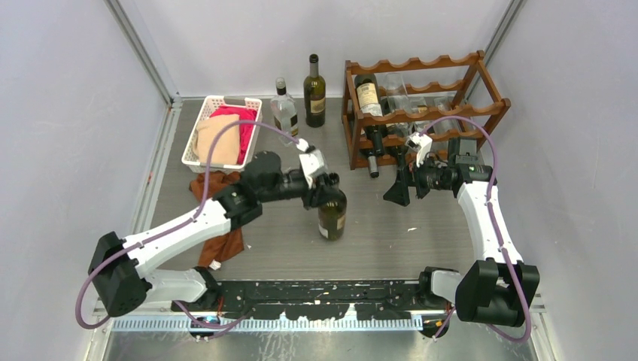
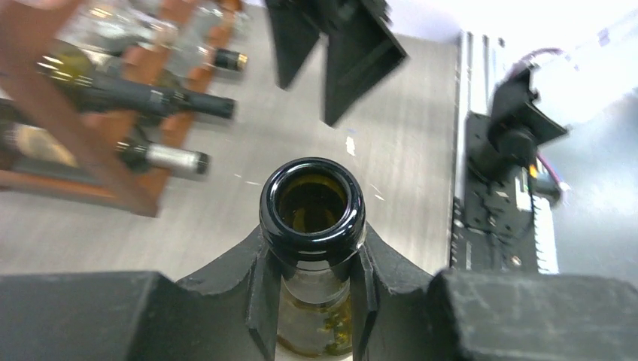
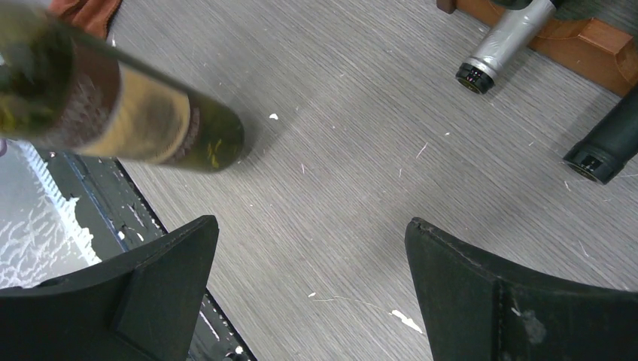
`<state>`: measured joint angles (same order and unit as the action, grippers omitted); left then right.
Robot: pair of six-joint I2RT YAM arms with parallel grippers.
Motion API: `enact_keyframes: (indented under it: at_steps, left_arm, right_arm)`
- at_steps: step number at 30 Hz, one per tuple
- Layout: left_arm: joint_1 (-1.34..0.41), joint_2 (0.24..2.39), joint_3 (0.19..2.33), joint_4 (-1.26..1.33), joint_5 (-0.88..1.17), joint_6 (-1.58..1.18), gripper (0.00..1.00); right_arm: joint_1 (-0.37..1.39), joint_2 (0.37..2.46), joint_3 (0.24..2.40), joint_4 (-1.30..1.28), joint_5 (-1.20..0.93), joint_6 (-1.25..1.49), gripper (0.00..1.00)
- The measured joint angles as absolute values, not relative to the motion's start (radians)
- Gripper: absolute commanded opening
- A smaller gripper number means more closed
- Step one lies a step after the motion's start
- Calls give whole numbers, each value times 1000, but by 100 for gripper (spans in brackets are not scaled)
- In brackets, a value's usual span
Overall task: Put the wine bottle on the wine rack
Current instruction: Move the wine bottle to the center of the board.
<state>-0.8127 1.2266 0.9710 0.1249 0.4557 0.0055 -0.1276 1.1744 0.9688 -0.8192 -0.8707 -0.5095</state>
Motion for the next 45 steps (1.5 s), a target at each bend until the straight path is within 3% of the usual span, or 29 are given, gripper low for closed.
enact_keyframes:
  at_steps: [6,15,17,24,30,39,45]
  left_arm:
    - [-956,1240,896,153,399,8,0]
    - [-995,1326,895,308,352,-10,1]
    - [-995,1341,896,336,348,-13,12]
    - [-995,1367,896,377,351,-17,71]
    - [-995,1357,910,295,351,-21,87]
    - [-995,1131,933,-10,360,13,88]
    - [-995,905,746,-55,340,-29,87]
  right_arm:
    - [-128,1174,969,-833,-875,-533,100]
    - [-133,1174,969,-840,-876,-548,100]
    - [-133,1174,969,-840,-876,-549,100]
    - [-133,1170,969,-862,-878,-588,100]
    - [-133,1112,970,-913,-878,-684,100]
    - [-106,1117,1234,-1298,-874,-1051,100]
    - [115,1177,1413,-1444,-854,-1172,100]
